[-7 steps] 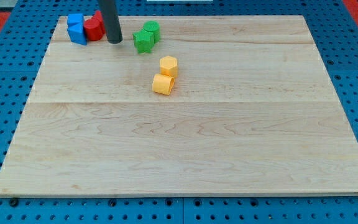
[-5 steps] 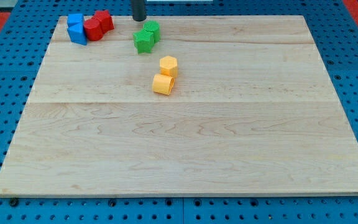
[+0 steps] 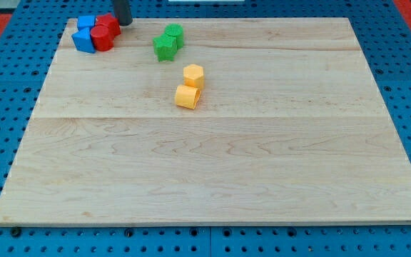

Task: Push the red blocks to the bottom left of the green blocks

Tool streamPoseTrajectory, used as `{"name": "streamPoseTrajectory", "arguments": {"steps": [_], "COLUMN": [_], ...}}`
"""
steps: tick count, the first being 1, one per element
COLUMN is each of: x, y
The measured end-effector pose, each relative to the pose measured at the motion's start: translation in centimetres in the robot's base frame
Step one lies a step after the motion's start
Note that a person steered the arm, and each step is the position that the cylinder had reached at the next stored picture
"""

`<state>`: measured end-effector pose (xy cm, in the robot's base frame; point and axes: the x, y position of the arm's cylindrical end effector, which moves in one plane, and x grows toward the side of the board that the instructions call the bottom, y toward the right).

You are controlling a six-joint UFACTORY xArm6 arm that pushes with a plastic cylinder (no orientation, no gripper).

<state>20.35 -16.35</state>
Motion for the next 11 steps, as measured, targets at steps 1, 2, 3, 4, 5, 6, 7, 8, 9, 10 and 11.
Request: {"name": "streamPoseTrajectory", "arguments": {"steps": [1,2,3,4,5,6,7,8,9,10,11], "x": [-1.2,-1.2,-1.2,-0.8,2.0,5.3,8.4,8.2,2.0,-0.8,4.4], "y": [0.4,-2.1,-3.5,-5.2,-4.0,-1.6,0.9,3.9,3.7,-0.8,-2.6]}}
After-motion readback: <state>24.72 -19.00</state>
